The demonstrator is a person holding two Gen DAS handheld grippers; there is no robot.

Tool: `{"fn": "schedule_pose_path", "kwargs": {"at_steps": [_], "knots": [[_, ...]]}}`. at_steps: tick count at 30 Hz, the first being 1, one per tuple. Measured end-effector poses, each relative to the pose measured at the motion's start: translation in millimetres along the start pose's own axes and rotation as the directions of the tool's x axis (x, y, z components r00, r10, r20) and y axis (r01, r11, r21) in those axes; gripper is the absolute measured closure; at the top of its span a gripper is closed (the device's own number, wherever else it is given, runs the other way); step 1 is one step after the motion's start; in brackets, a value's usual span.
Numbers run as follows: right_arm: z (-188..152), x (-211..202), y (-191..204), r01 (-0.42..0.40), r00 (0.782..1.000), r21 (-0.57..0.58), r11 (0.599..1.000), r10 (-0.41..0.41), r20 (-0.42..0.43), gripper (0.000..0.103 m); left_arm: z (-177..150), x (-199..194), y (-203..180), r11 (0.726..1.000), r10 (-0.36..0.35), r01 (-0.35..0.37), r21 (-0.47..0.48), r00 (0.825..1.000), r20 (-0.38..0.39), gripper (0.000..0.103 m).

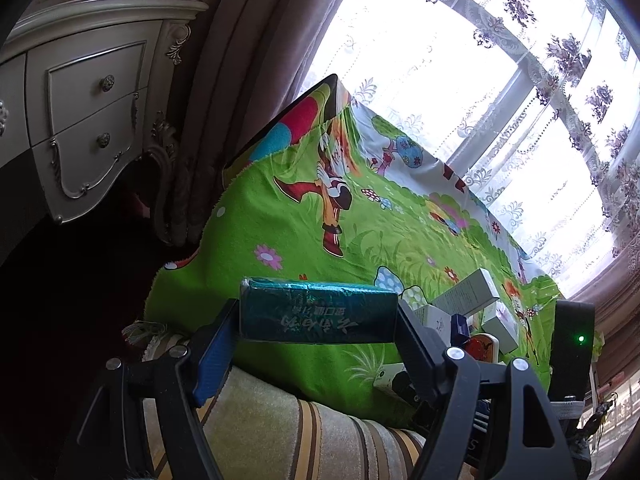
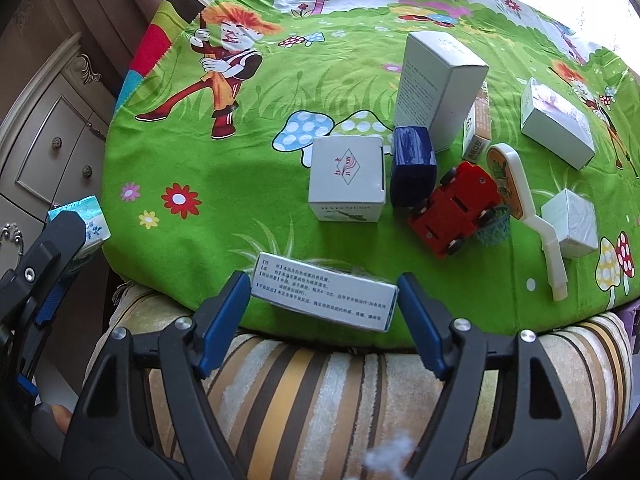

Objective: Organize rigid objects
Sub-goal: 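Grasp the white printed-text box with the right tool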

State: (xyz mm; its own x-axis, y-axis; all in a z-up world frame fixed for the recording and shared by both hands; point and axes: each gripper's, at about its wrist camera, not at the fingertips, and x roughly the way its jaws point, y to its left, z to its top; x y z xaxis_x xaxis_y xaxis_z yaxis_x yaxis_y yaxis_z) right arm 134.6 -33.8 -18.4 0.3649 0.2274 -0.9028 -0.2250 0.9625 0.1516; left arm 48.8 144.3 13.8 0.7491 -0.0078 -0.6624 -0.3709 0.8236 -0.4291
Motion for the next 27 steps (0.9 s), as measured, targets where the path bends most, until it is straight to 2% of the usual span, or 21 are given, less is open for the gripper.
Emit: {"fn": "schedule_pose_path", "kwargs": {"at_steps": [1,2,3,7,8,10,11,12,15,20,23,26,27], "knots": [[-1,-2,-3,-0.015,1.0,0.002,1.0,0.015,0.004,0.025,0,-1,0,1.0,-0.001,0.001,0.001,1.0,0.002,0.028],[-3,-6,-5,-0.025,1.0,0.002,1.0,0.025,0.008,0.038,0,-1,0,1.0,-0.003,0.003,0.002,1.0,0.002,0.028],[-5,-8,-8,-0.027,1.0,0.002,1.0,0.027,0.01,0.047,0,0,0,1.0,-0.004,0.004,0.002,1.0,0.001,0.028],[-8,-15,-16,-0.04,0.999,0.016,0.999,0.04,0.031,0.047,-1,1,-2,1.0,-0.009,0.009,0.007,1.0,-0.005,0.028],[-8,-14,-18,-0.046,0.999,0.02,0.999,0.046,0.027,0.045,-1,1,-2,1.0,-0.01,0.01,0.008,1.0,-0.007,0.028],[-8,-14,-20,-0.061,0.998,0.031,0.998,0.06,0.024,0.027,-1,1,-2,1.0,-0.011,0.011,0.01,1.0,-0.007,0.028],[-8,-15,-20,-0.069,0.997,0.039,0.997,0.068,0.03,0.015,-1,1,-2,1.0,-0.011,0.011,0.01,1.0,-0.008,0.028],[-7,-16,-20,-0.073,0.997,0.048,0.996,0.071,0.034,0.011,-1,2,-2,1.0,-0.011,0.011,0.011,1.0,-0.009,0.028],[-3,-12,-9,-0.048,0.999,0.061,0.997,0.049,-0.012,0.008,0,4,2,1.0,-0.01,0.01,-0.002,1.0,-0.011,0.028],[3,11,11,0.056,0.996,0.041,0.998,-0.053,-0.07,0.008,1,5,9,1.0,-0.013,0.013,-0.025,1.0,-0.011,0.028],[8,17,5,0.077,0.995,0.099,0.992,-0.07,-0.071,0.008,1,5,12,0.999,-0.015,0.015,-0.037,1.0,-0.012,0.028],[11,22,2,0.07,0.996,0.101,0.992,-0.063,-0.069,0.008,0,7,10,0.999,-0.015,0.014,-0.031,1.0,-0.017,0.028],[11,22,2,0.073,0.995,0.097,0.993,-0.067,-0.068,0.011,-1,6,8,1.0,-0.014,0.013,-0.027,1.0,-0.016,0.028]]}}
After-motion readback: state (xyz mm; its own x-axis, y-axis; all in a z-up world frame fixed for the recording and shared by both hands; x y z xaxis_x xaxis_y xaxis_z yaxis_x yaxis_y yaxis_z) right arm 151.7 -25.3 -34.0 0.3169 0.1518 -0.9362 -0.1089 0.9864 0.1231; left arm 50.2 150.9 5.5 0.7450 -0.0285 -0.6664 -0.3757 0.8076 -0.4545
